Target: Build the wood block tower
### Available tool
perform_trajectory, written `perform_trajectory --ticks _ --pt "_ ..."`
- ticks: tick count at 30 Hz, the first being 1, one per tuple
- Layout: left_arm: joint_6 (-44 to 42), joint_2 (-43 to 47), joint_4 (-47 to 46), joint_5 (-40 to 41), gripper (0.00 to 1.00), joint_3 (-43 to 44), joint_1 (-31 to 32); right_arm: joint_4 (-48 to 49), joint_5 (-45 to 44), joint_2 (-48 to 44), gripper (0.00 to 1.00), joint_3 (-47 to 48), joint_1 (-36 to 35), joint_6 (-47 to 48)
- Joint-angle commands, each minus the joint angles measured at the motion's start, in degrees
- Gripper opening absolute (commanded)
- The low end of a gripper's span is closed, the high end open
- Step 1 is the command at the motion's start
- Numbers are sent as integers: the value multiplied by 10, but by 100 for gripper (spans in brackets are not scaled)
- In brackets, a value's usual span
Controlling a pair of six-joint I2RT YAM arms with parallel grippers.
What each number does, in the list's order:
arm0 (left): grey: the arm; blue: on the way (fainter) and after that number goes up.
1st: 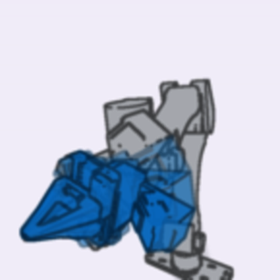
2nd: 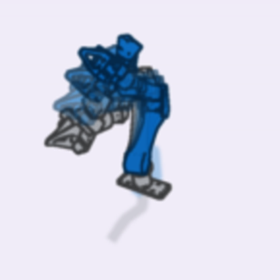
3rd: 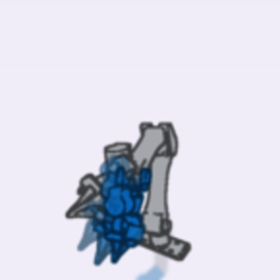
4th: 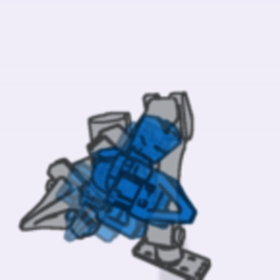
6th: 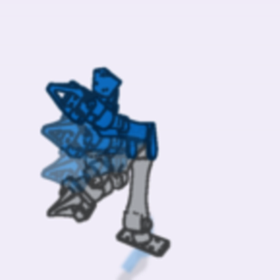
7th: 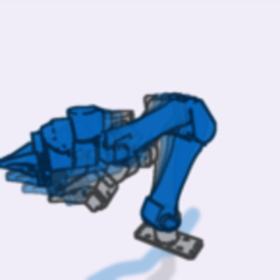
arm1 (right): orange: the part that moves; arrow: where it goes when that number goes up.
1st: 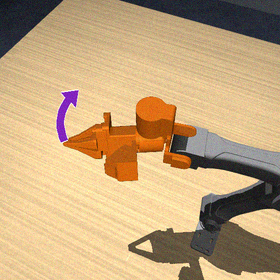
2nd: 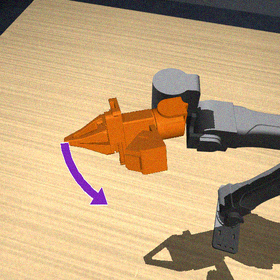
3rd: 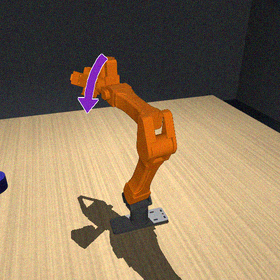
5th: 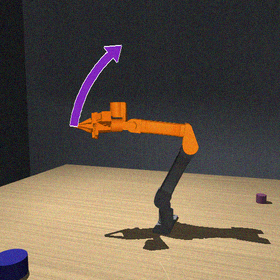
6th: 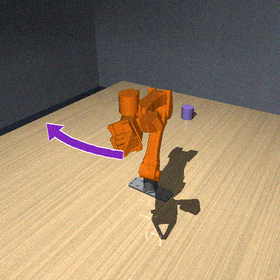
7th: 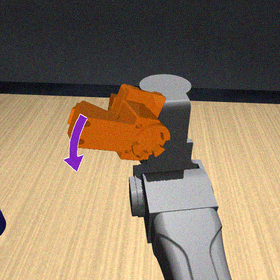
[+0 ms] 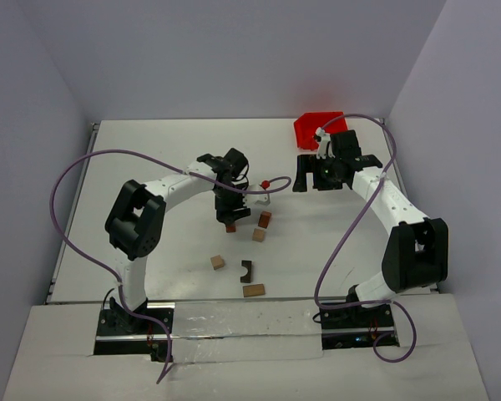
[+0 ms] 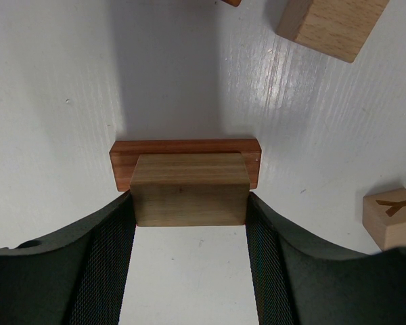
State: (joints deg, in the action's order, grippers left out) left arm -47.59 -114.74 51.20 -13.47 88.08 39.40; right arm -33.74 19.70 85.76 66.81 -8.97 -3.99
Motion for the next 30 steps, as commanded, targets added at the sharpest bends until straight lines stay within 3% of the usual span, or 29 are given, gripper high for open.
perform_trajectory --ticks 1,10,12,19,24,28,30 --pt "-5 29 -15 -8 61 -6 3 3 4 3 100 25 5 -2" --pt "-3 32 -14 -7 86 -4 4 1 6 5 100 28 5 -3" --pt "-2 35 -12 -7 99 0 3 2 7 4 100 28 4 -3" --pt "1 52 6 -7 99 30 3 0 11 4 100 31 5 -2" --pt "12 112 22 -10 99 77 3 1 19 -9 100 29 4 -1" --pt "54 185 -12 0 99 88 2 0 23 -21 100 26 4 1" --pt "118 265 -93 33 99 56 -2 1 27 -33 100 24 3 2"
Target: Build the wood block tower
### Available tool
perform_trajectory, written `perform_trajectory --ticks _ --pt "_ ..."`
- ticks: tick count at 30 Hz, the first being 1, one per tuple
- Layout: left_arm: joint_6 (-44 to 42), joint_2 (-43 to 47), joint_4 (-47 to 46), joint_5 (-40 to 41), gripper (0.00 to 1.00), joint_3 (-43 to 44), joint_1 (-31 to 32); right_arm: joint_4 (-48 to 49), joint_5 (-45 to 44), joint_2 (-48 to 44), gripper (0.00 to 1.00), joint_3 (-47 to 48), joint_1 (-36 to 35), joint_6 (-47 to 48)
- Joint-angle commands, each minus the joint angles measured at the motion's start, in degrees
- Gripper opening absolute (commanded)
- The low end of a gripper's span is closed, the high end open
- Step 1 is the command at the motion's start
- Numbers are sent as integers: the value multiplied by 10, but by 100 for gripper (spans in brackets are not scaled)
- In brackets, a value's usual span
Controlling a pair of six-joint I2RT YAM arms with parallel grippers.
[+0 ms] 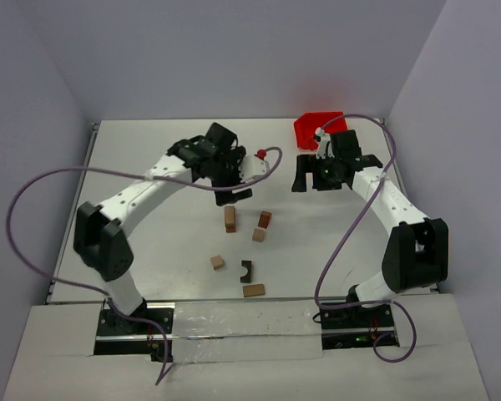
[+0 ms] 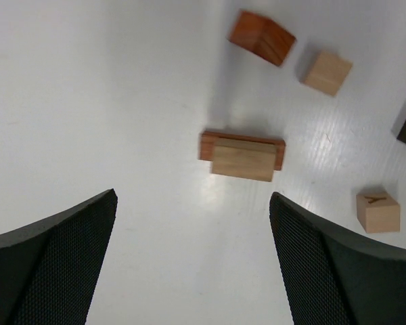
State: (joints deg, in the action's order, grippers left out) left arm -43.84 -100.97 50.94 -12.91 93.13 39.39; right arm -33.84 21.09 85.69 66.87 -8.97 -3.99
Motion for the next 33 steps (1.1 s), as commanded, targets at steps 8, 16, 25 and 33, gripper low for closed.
perform_trajectory --ticks 8,16,25,33 --pt "284 292 -221 114 99 -166 -86 5 -4 -53 100 16 -41 20" --pt "361 385 -190 -67 99 -295 -240 14 -91 -45 98 -8 -183 97" --pt "341 363 -160 -177 99 -332 -305 -5 -100 -16 87 -10 -256 155" --pt "329 352 -176 -191 99 -358 -305 -25 -48 49 63 17 -279 220"
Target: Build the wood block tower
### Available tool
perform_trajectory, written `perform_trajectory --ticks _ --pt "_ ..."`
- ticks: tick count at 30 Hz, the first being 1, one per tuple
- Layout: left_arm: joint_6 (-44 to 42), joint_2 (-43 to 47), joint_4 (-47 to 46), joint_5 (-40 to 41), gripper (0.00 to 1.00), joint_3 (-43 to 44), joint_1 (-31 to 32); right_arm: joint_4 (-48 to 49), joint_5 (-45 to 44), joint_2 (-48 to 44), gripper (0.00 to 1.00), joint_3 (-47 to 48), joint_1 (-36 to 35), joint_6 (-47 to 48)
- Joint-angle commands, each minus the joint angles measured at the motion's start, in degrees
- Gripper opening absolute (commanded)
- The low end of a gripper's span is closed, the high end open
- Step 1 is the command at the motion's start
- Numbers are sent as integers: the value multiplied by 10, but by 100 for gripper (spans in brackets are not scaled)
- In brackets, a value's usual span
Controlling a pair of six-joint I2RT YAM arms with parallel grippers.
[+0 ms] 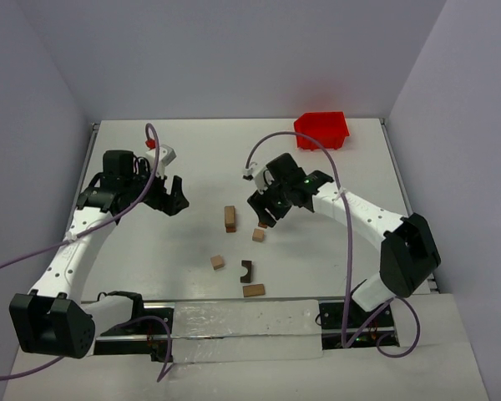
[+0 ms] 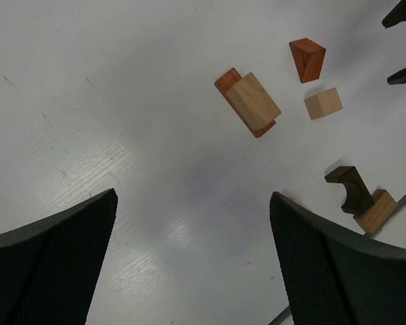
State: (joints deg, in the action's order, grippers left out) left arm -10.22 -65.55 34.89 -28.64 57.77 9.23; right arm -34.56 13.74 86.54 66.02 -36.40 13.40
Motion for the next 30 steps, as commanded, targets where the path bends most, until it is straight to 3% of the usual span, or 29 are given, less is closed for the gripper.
perform_trajectory --ticks 1,9,30 --pt "-5 -3 -18 -36 99 -7 -4 -20 29 51 60 33 -6 54" --pt "-6 -17 -22 -23 99 -7 -4 -15 19 116 52 57 -26 65" --pt "-13 -37 -26 -18 99 -6 -4 -3 5 174 52 57 -60 88"
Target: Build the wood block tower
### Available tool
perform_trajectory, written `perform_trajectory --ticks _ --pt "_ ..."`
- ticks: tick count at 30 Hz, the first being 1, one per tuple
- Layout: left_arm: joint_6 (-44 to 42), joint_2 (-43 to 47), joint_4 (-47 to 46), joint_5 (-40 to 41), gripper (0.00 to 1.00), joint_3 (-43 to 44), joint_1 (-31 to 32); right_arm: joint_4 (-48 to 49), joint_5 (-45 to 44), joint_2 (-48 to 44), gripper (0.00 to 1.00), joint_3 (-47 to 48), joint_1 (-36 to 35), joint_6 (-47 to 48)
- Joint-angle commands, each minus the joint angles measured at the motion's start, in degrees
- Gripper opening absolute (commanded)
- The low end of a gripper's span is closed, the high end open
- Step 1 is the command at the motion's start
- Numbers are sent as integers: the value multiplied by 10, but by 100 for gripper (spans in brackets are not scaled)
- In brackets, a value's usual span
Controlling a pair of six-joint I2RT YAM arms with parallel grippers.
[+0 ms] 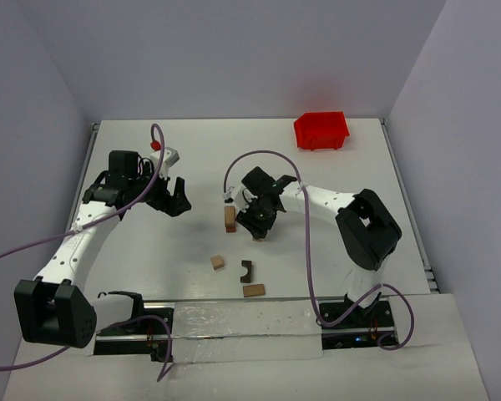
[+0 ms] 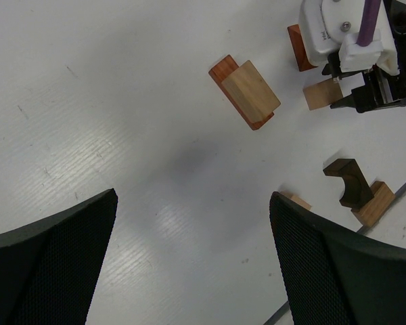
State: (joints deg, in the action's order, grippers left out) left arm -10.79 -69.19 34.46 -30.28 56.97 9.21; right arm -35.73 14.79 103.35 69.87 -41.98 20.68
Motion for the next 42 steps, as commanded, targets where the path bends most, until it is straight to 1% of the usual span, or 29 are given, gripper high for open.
perform_trajectory --ticks 1,6,10,12,15,16,19,20,22,24,25,29,32,34,37,42 --pt "-7 -2 -22 -1 99 2 -4 9 -6 6 52 16 -4 19" --pt "-4 -3 -25 4 99 3 -4 11 -10 8 48 11 -5 27" --pt "0 -7 -24 -4 99 5 -5 1 -9 1 31 18 -4 41" --pt "5 -11 -23 -14 99 9 -12 -11 -7 -5 19 27 -6 53" --pt "9 -25 -16 -57 99 20 -46 -29 -6 -20 4 41 -7 73" --pt "9 -31 -8 -71 99 24 -56 -41 -5 -25 1 47 -6 85" --pt "7 -54 6 -119 99 40 -90 -83 0 -36 0 84 -7 114" --pt "6 -59 10 -123 99 44 -101 -96 1 -37 0 98 -7 119" --pt "5 -69 18 -140 99 50 -122 -139 8 -32 0 151 -8 151" --pt "6 -76 18 -147 99 52 -128 -197 15 -12 0 234 -10 197" --pt "8 -77 16 -146 99 51 -131 -214 15 -4 0 258 -12 207" --pt "10 -79 11 -150 99 47 -135 -288 6 63 0 372 -21 246" --pt "13 -82 7 -161 99 45 -143 -333 14 122 0 477 -28 258" --pt "19 -85 0 -178 99 45 -156 -356 20 158 0 522 -33 259" --pt "27 -97 -2 -206 99 53 -180 -360 15 186 0 548 -37 261" --pt "21 -136 13 -269 99 72 -224 -339 17 203 0 550 -39 258"
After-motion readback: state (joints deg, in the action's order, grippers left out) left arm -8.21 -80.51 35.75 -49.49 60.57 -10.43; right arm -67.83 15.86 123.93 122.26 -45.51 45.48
